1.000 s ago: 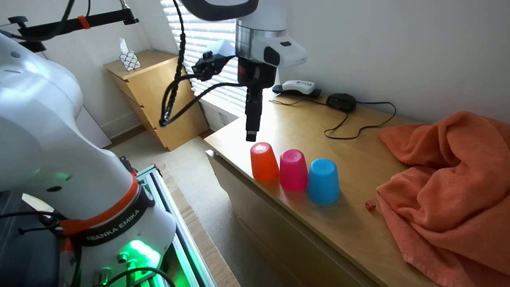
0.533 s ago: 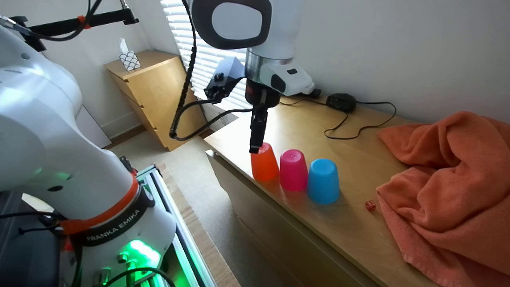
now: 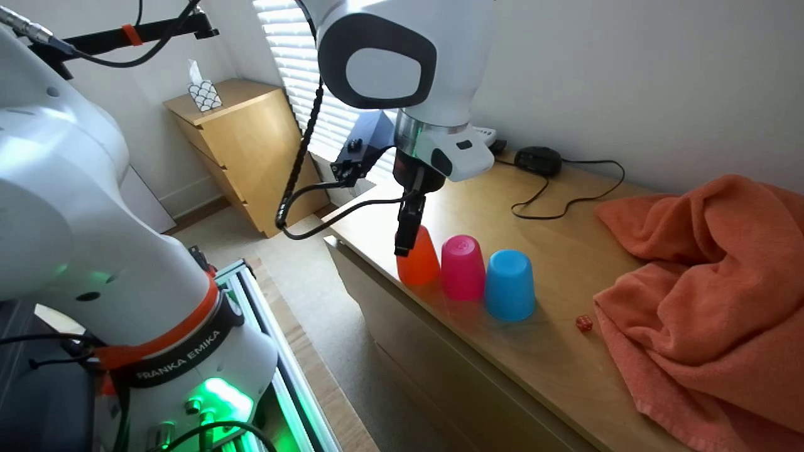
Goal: Move the cups forward then stack them
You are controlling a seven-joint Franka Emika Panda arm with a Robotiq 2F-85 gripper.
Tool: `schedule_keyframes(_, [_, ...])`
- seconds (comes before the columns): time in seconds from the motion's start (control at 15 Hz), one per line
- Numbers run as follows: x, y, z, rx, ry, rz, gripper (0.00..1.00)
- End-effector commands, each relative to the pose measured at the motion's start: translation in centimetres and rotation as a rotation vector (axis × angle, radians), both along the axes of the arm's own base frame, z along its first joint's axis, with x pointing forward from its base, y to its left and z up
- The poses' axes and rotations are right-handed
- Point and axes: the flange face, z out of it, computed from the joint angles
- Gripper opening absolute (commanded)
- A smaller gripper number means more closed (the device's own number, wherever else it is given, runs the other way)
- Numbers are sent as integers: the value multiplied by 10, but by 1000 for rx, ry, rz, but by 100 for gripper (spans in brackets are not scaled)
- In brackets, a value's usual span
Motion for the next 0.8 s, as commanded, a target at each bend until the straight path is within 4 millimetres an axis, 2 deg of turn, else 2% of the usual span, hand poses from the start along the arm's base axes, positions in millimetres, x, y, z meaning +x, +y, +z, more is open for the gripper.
schedule_keyframes(0.0, [3,-3,-10,22,-13,-41,93])
schedule_keyframes(0.07, [4,-3,-11,26,-15,-52,87])
schedule_keyframes(0.13, [6,-3,-12,33,-17,-65,69])
schedule_keyframes(0.2, [8,-3,-12,40,-16,-73,62])
schedule_keyframes(0.27, [9,-3,-12,46,-16,-80,62])
schedule_keyframes(0.47, [17,0,-7,55,-28,-92,41])
schedule_keyframes(0.73, [38,9,13,48,-77,-71,41])
